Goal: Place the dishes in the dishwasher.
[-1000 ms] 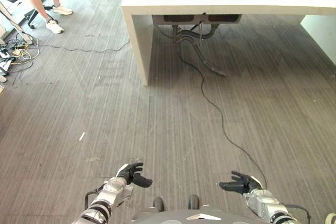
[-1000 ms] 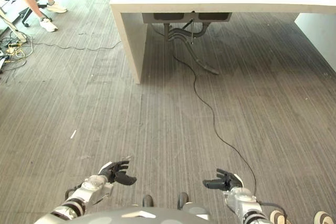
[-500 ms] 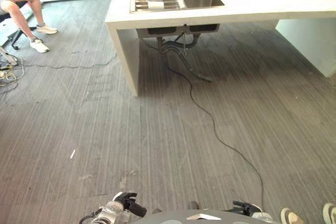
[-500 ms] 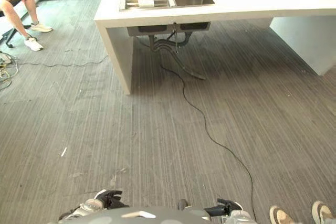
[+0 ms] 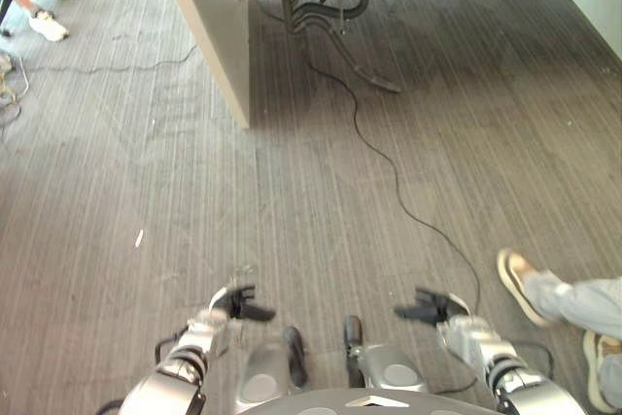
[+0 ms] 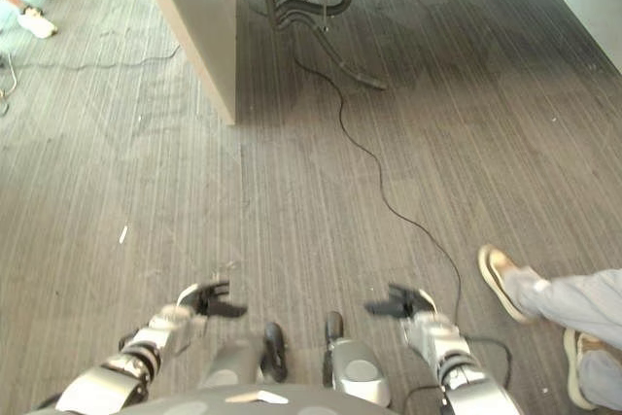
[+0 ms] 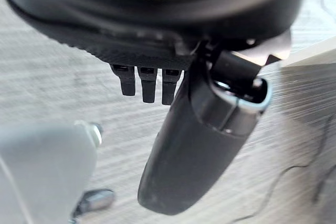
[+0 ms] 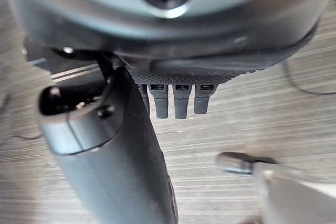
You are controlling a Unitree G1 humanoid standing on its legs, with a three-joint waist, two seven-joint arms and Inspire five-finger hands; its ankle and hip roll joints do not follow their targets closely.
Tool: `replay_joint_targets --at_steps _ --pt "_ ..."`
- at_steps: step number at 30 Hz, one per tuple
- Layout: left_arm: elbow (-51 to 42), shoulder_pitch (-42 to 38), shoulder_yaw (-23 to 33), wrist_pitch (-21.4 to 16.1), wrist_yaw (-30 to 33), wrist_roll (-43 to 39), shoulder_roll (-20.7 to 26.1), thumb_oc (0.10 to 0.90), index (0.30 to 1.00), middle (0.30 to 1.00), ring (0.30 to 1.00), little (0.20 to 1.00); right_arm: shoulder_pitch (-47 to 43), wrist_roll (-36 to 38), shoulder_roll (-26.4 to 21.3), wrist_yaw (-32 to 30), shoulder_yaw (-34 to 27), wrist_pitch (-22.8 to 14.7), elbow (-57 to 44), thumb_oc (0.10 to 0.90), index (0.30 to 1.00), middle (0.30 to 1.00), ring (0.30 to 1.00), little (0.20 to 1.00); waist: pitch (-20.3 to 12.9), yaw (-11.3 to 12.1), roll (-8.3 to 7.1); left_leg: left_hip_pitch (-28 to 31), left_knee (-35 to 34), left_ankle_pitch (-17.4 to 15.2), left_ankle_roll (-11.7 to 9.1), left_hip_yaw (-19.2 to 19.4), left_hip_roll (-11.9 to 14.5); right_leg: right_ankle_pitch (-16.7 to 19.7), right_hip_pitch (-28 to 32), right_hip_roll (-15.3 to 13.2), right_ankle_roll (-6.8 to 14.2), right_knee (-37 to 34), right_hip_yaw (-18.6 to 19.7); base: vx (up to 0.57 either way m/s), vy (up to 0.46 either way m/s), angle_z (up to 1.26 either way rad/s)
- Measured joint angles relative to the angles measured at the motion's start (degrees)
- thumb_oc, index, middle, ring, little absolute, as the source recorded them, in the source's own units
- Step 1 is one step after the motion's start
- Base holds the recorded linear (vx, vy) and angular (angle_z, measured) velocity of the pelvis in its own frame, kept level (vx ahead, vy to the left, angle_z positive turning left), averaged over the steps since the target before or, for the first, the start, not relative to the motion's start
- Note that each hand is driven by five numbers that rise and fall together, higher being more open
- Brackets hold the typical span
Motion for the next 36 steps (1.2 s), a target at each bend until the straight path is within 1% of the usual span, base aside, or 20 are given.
replay_joint_targets --at_steps 2,4,5,6,9,12,13,14,16,19,20,21,25,26,28,29,30,32,34,36 --pt "-4.40 0.16 -2.37 0.36 -0.21 -2.03 0.01 0.800 0.900 0.900 0.900 0.900 -0.12 1.59 -0.83 -1.07 -0.16 -0.09 -3.59 0.800 0.900 0.900 0.900 0.900 -0.35 0.83 -0.28 -1.85 -6.31 -1.24 0.10 1.23 -0.51 -0.37 1.84 0.09 0.57 -2.53 -0.13 0.40 0.071 0.20" --pt "-11.20 0.76 -4.43 0.36 -0.20 -4.14 -0.44 0.800 0.900 0.900 0.900 0.900 -0.69 3.73 -2.72 -1.53 -0.80 -1.02 -6.60 0.800 0.900 0.900 0.900 0.900 -0.74 2.78 1.30 -1.10 -27.90 0.61 1.18 1.66 -1.26 -1.72 3.02 1.27 2.93 -6.07 -0.28 0.52 0.067 -0.19" --pt "-13.32 0.73 -4.32 0.12 -0.25 -4.70 -0.46 0.800 0.900 0.900 0.900 0.900 -1.51 4.47 -3.11 -1.56 -1.07 -1.21 -6.63 0.800 0.900 0.900 0.900 0.900 -0.67 3.81 1.98 -1.20 -34.86 2.43 1.04 0.20 -1.14 0.59 3.54 2.00 1.78 -6.94 0.14 0.70 0.074 -0.22" --pt "-16.32 0.39 -4.05 0.27 -0.08 -6.99 -0.27 0.800 0.900 0.900 0.900 0.900 -0.45 6.02 -3.86 -1.83 -0.81 -1.61 -6.93 0.800 0.900 0.900 0.900 0.900 -0.84 4.00 4.44 -2.68 -43.92 3.40 -1.81 -7.56 -0.09 0.25 5.35 5.17 -0.44 -8.33 0.11 0.34 0.024 -0.07" --pt "-16.81 0.45 -3.38 0.18 0.38 -8.69 0.33 0.800 0.900 0.900 0.900 0.900 1.22 6.36 -4.04 -1.71 -1.18 -1.47 -5.53 0.800 0.900 0.900 0.900 0.900 -0.80 5.74 4.83 -4.46 -43.54 4.47 -1.15 -6.25 -0.05 -1.96 7.68 5.11 -0.80 -8.01 1.56 0.62 0.142 -0.28" --pt "-22.87 5.61 1.30 1.02 0.94 -9.78 1.33 0.800 0.900 0.900 0.900 0.900 5.99 6.13 -3.74 -0.96 -2.80 -0.35 -1.52 0.800 0.900 0.900 0.900 0.900 -1.96 7.59 4.16 -1.13 -37.98 3.25 3.92 -1.24 -1.18 -9.60 12.65 3.36 1.93 -4.09 4.13 1.00 0.341 -0.43" --pt "-26.58 8.97 2.97 1.45 1.09 -10.07 1.81 0.800 0.900 0.900 0.900 0.900 10.44 5.60 -3.49 0.12 -4.58 -0.90 0.62 0.800 0.900 0.900 0.900 0.900 -3.70 8.88 2.26 1.95 -33.65 2.12 6.86 -1.74 -5.37 -13.13 13.77 0.31 2.81 0.15 5.05 0.81 0.378 -0.76" --pt "-31.40 11.93 3.64 2.44 1.44 -10.22 2.47 0.800 0.900 0.900 0.900 0.900 12.67 3.86 -4.11 1.45 -5.42 -1.72 3.72 0.800 0.900 0.900 0.900 0.900 -3.72 8.82 2.30 4.48 -29.89 1.40 9.07 -4.18 -7.96 -17.77 7.42 -1.91 6.71 21.27 4.16 0.36 0.220 -0.58" --pt "-38.31 16.48 4.12 1.38 0.47 -10.31 4.62 0.800 0.900 0.900 0.900 0.900 17.68 1.70 -3.73 1.76 -9.21 -0.54 6.25 0.800 0.900 0.900 0.900 0.900 -6.61 7.09 0.55 7.90 -27.56 -1.76 12.85 -4.32 -11.48 -2.19 -7.64 -9.04 5.83 56.54 3.00 0.57 0.235 0.17" --pt "-47.15 12.64 5.06 1.48 0.10 -9.73 8.21 0.800 0.900 0.900 0.900 0.900 19.57 -0.50 -4.27 3.40 -12.02 0.95 11.69 0.800 0.900 0.900 0.900 0.900 -4.98 3.51 3.64 16.26 -29.06 -8.59 14.08 -10.91 -12.25 -4.51 -24.76 -13.63 4.27 69.24 -3.42 0.73 0.020 0.61" --pt "-47.44 10.50 6.15 1.18 0.00 -9.72 8.88 0.800 0.900 0.900 0.900 0.900 19.64 -0.78 -3.98 3.37 -12.16 2.24 11.51 0.800 0.900 0.900 0.900 0.900 -4.29 2.37 5.52 20.42 -32.08 -8.71 13.98 -12.56 -10.40 -6.27 -27.76 -10.57 3.67 62.08 -5.22 0.65 -0.227 0.71" --pt "-48.18 8.92 7.64 0.92 0.01 -9.66 9.89 0.800 0.900 0.900 0.900 0.900 19.91 -0.95 -3.53 4.70 -12.25 2.51 11.12 0.800 0.900 0.900 0.900 0.900 -3.74 0.87 6.60 25.49 -35.11 -8.00 10.37 -15.79 -8.38 -7.44 -27.31 -5.82 4.79 44.52 -5.48 0.64 -0.276 0.64" --pt "-54.54 6.23 10.37 -2.13 0.40 -7.28 12.83 0.800 0.900 0.900 0.900 0.900 22.44 -1.84 -2.25 6.23 -12.24 1.74 10.36 0.800 0.900 0.900 0.900 0.900 -4.63 -1.79 2.74 34.73 -35.11 -10.89 4.52 -17.66 -9.89 -3.62 -23.08 -3.56 10.27 -4.01 -2.87 0.57 -0.236 0.97" --pt "-55.62 5.95 10.23 -2.91 0.82 -5.29 12.67 0.800 0.900 0.900 0.900 0.900 22.58 -2.83 -2.18 6.61 -12.37 1.58 13.11 0.800 0.900 0.900 0.900 0.900 -4.88 -2.03 2.24 37.77 -35.15 -11.30 4.35 -18.40 -9.83 -4.24 -22.23 -4.01 10.56 -3.65 -0.69 0.50 -0.272 1.21" --pt "-55.75 6.49 10.27 -2.68 1.75 -2.72 10.68 0.800 0.900 0.900 0.900 0.900 21.06 -3.02 -2.55 7.20 -12.36 1.62 17.55 0.800 0.900 0.900 0.900 0.900 -5.70 -1.18 4.56 41.25 -30.94 -11.43 2.61 -17.10 -6.44 3.45 -20.77 -2.23 8.53 4.53 -0.07 0.47 -0.306 0.94" --pt "-57.33 6.95 10.08 -2.00 2.40 -0.98 11.37 0.800 0.900 0.900 0.900 0.900 20.97 -3.30 -1.85 7.89 -11.98 1.51 17.64 0.800 0.900 0.900 0.900 0.900 -6.30 -0.56 3.16 41.27 -26.06 -8.76 0.53 -18.08 -6.24 7.68 -20.02 -2.28 2.38 9.51 0.57 0.53 -0.393 0.81" --pt "-57.46 7.67 10.38 -1.90 2.94 -0.57 11.28 0.800 0.900 0.900 0.900 0.900 21.43 -3.41 -1.96 8.44 -11.08 1.12 17.72 0.800 0.900 0.900 0.900 0.900 -6.56 -0.05 2.71 41.26 -23.14 -8.80 0.49 -19.81 -6.08 9.25 -19.39 -2.17 -0.13 12.95 0.96 0.38 -0.289 0.77" --pt "-57.48 8.47 10.36 -1.73 3.23 -0.62 9.89 0.800 0.900 0.900 0.900 0.900 19.06 -5.11 -2.84 8.59 -11.41 0.99 19.97 0.800 0.900 0.900 0.900 0.900 -6.40 2.08 2.95 33.75 -7.85 0.55 0.00 -19.21 -5.48 2.65 -16.61 -1.24 -0.40 16.57 -0.89 0.24 -0.244 0.74" --pt "-57.99 10.21 10.48 -1.95 3.35 -0.73 10.67 0.800 0.900 0.900 0.900 0.900 16.09 -5.16 -3.91 8.51 -11.18 1.04 19.19 0.800 0.900 0.900 0.900 0.900 -6.29 3.08 2.14 24.78 2.74 -2.63 -0.54 -16.59 -5.58 1.32 -11.51 -0.67 -0.94 13.15 -1.12 0.21 -0.195 0.49" --pt "-60.86 11.76 9.86 -1.26 3.33 -0.62 12.63 0.800 0.900 0.900 0.900 0.900 12.88 -5.03 -5.02 7.56 -11.24 0.65 18.38 0.800 0.900 0.900 0.900 0.900 -5.72 4.24 1.01 14.72 6.61 -7.55 2.66 -10.23 -5.60 2.19 -5.76 -0.01 -1.10 6.21 -1.38 0.20 -0.086 0.21"
